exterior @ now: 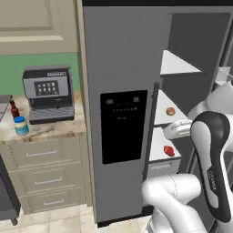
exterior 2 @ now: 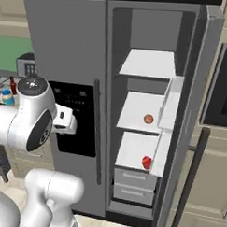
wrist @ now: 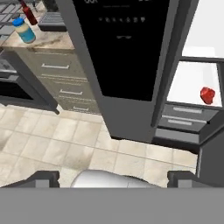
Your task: Place the mayonnaise and condiment bottle from the counter to the top shelf of the fridge. If the existing items in the fridge are on the top shelf, move them to other shelves.
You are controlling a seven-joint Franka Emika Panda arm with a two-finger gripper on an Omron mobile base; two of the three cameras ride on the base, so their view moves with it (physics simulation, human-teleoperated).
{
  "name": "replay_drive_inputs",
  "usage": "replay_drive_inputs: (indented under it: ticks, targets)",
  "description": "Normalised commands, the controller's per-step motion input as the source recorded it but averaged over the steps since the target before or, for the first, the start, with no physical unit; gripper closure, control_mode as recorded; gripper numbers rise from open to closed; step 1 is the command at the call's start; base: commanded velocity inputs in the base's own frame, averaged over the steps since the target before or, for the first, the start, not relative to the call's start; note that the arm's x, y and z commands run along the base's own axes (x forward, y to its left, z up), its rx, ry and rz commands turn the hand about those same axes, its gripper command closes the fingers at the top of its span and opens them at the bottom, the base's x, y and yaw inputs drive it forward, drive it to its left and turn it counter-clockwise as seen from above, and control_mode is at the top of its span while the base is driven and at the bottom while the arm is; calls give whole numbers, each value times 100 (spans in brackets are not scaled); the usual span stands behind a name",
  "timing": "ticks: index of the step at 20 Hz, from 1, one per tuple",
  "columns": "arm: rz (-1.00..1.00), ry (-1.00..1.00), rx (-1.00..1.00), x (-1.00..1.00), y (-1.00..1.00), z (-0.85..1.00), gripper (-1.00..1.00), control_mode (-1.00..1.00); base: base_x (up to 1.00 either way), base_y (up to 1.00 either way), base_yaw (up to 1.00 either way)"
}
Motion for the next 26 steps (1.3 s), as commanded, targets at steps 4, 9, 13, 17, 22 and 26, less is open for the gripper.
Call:
replay_drive_inputs:
  ticks: [4, 9, 13, 17, 22, 26]
  targets:
    - [0, 0, 0, 0, 0, 0, -100, 100, -45, 100, -10]
    - [0, 0, 0, 0, 0, 0, -100, 100, 3, 100, -17]
    - [0, 0, 0, 0, 0, 0, -100, 100, 56, 100, -20]
    - [0, 0, 0, 0, 0, 0, -100, 100, 76, 86, -13]
    - [0, 0, 0, 0, 0, 0, -100, 100, 76, 45, -1]
    - [0, 0, 0, 0, 0, 0, -100, 100, 36, 16, 0]
